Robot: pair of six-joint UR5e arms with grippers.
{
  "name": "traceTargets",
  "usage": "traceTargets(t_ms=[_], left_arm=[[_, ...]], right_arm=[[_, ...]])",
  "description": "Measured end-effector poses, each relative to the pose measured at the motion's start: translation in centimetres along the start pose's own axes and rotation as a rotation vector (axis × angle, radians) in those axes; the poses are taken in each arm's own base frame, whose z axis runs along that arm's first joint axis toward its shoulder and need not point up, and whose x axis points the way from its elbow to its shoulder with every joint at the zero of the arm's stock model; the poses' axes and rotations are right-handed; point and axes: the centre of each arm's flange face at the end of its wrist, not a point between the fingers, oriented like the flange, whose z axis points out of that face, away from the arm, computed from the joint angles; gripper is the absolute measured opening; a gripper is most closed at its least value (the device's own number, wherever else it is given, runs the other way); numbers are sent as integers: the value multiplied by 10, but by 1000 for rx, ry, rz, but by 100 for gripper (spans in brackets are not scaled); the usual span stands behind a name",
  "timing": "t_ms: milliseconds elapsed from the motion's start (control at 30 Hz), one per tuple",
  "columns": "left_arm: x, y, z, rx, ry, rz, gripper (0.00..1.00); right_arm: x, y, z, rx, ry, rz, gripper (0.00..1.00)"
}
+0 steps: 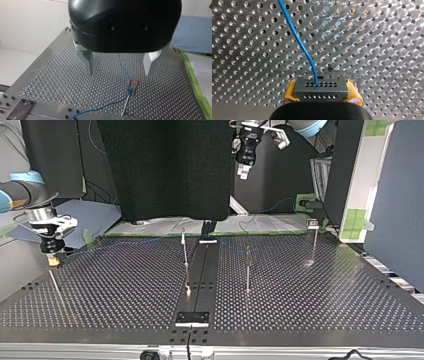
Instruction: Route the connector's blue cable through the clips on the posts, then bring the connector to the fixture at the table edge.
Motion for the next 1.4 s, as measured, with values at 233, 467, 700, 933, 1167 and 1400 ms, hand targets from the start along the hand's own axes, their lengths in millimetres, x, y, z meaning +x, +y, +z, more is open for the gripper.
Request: traceTargets(t_ms=[233,467,700,933,1167,1400], left_arm=[[0,1,1,-5,1,1,100],[0,2,2,-8,1,1,100],[0,3,2,-10,0,0,100],[0,3,2,-11,0,0,100],[-1,4,3,-11,-1,0,100],[-1,5,4,-14,-1,-1,100]], right_arm=[[5,-3,3,6,8,-16,0],[11,-5,7,10,21,-22,0],[13,-5,8,9,28,-20,0],[13,-3,8,2,29,-13,0],[13,-1,8,-19,30,-5,0],[13,-1,9,-23,31,-5,0]])
